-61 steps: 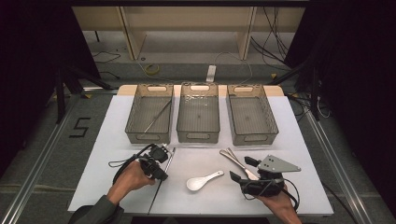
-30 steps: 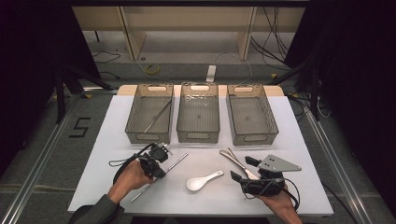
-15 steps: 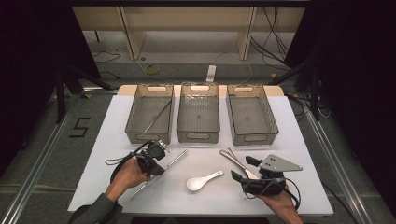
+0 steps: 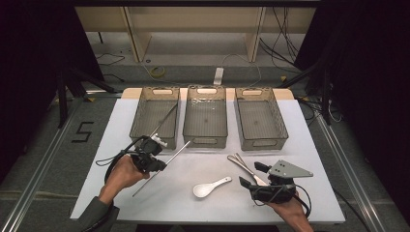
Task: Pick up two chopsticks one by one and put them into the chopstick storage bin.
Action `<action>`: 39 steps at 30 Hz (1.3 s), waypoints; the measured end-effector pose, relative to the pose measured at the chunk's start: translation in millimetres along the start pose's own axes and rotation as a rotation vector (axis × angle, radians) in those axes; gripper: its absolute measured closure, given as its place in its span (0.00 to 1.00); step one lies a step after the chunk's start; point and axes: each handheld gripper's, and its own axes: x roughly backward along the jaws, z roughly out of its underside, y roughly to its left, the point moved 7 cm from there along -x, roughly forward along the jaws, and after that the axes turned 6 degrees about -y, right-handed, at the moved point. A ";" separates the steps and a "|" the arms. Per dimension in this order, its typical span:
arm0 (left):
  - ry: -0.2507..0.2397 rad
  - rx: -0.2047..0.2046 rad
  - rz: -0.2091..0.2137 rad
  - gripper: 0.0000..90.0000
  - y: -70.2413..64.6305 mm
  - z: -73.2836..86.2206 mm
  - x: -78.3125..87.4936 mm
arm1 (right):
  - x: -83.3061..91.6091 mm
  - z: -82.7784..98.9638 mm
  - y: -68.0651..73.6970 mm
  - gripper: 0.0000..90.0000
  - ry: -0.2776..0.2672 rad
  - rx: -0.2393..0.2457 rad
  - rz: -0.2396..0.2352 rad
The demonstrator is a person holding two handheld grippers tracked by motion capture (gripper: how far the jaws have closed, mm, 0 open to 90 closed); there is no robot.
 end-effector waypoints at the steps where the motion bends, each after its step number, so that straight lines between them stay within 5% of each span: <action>1: -0.013 0.003 -0.004 0.95 1.8 -1.7 2.4 | -0.1 0.0 0.0 0.28 0.000 0.000 0.000; 23: -0.237 0.053 -0.036 0.95 44.5 -65.1 43.9 | -0.6 1.7 -2.6 0.28 0.004 -0.009 0.002; 39: -0.261 0.077 -0.084 0.95 91.0 -105.0 46.5 | -0.1 1.3 -2.8 0.28 0.001 -0.011 0.001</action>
